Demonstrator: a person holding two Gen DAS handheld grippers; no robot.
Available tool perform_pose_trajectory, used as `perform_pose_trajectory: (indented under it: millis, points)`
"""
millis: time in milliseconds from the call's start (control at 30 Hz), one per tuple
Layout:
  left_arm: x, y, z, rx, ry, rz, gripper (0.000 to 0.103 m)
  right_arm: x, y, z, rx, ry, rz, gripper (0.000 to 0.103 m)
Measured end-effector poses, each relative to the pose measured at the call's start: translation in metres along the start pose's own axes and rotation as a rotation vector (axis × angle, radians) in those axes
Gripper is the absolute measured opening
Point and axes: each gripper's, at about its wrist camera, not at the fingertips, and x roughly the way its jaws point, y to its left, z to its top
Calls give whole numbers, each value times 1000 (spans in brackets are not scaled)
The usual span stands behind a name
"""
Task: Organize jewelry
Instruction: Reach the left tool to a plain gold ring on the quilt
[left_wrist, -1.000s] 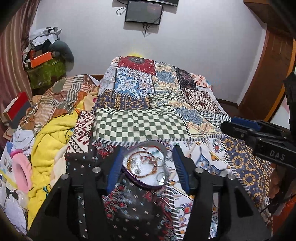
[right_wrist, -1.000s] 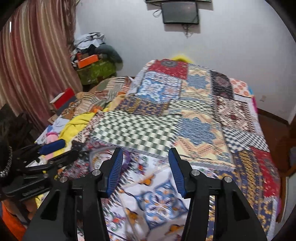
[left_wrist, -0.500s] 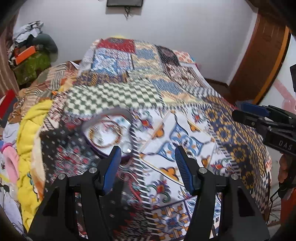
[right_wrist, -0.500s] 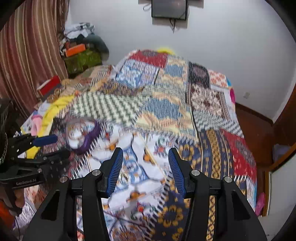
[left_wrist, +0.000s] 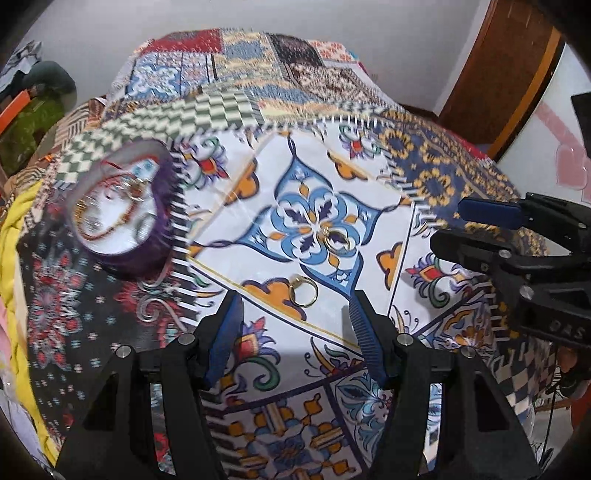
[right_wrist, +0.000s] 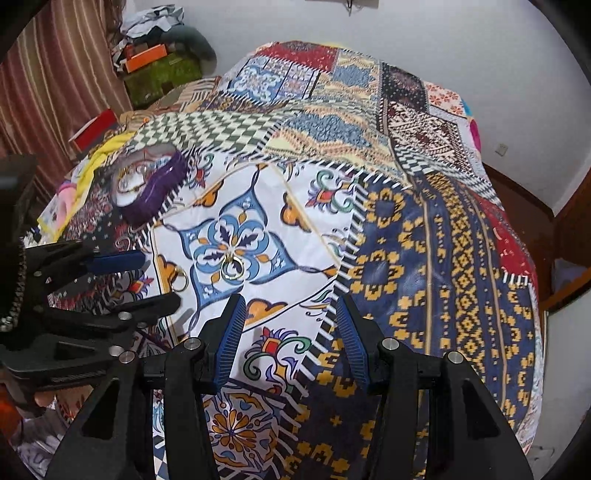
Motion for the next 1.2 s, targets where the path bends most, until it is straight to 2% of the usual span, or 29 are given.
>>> perform_pose_trajectory:
  millis: [100, 167, 233, 300, 367, 533, 733, 833, 900, 1000, 1033, 1067, 1200]
  points:
    - [6, 0, -1, 6, -3, -10, 52, 6, 2, 1, -8, 15, 9, 47]
    - [7, 1, -1, 11, -13, -16, 43, 11, 3, 3, -6, 21, 24, 47]
    - [9, 3, -1, 16, -18, -11, 25, 14, 6, 7, -4, 21, 36, 47]
    - [9, 7, -1, 16, -25, -10, 19, 18, 11, 11, -9, 19, 49, 47]
    - [8, 12, -1, 3, -31, -31, 19, 22, 17, 14, -20, 20, 56, 47]
    - [2, 23, -3, -19, -50, -9, 19, 43, 32, 20, -61, 69, 71, 47]
    - [-3, 41, -3, -44, -60, 18, 19, 63, 32, 24, -35, 123, 106, 47]
    - [-4, 42, -5, -49, -62, 20, 19, 65, 26, 26, -9, 123, 105, 32]
    - [-5, 42, -5, -52, -64, 21, 19, 64, 26, 25, -8, 121, 103, 17]
    - [-8, 40, -5, -53, -69, 22, 19, 62, 30, 25, -17, 113, 90, 16]
    - [-11, 39, -4, -51, -75, 25, 19, 60, 30, 24, -21, 106, 87, 13]
    - [-14, 39, -5, -50, -81, 26, 19, 59, 31, 27, -24, 106, 90, 4]
    - [-33, 40, -3, -48, -118, 37, 19, 48, 31, 29, -14, 74, 86, 4]
